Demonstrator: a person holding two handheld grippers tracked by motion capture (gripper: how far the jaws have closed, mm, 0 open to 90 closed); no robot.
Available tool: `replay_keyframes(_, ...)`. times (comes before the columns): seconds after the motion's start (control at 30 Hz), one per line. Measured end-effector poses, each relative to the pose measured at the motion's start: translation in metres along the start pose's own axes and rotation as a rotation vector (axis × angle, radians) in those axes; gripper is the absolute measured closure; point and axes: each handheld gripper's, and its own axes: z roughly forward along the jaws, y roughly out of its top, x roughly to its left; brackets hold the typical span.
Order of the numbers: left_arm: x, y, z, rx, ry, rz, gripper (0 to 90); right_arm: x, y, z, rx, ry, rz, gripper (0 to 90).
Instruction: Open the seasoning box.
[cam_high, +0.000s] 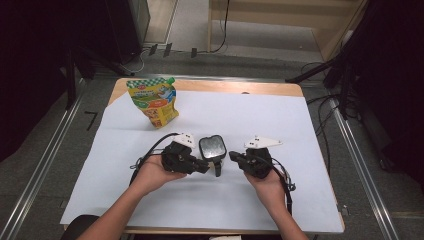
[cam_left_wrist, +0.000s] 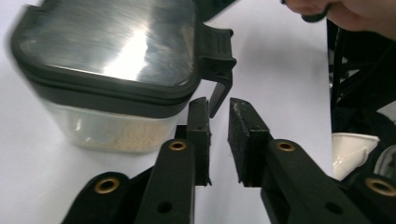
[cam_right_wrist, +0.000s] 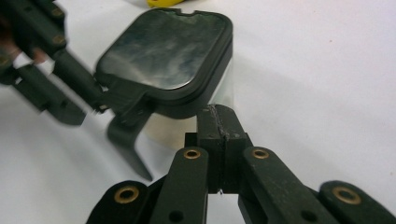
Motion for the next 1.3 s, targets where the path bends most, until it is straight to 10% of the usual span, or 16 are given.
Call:
replay_keyframes(0.4, 0.015, -0.005, -0.017, -0.005, -0.018, -0.022, 59.1, 0.032, -0.01, -0.02, 0.019, 0.063, -0.022, 90.0)
replay_keyframes(0.9, 0.026, -0.007, -0.027, -0.047, 0.026, -0.049, 41.3, 0.054, -0.013, 0.008, 0.067, 0.141, -0.046, 90.0)
replay_keyframes(1.3, 0.027, -0.006, -0.029, -0.049, 0.032, -0.053, 39.7, 0.053, -0.015, 0.021, 0.073, 0.115, -0.037, 90.0)
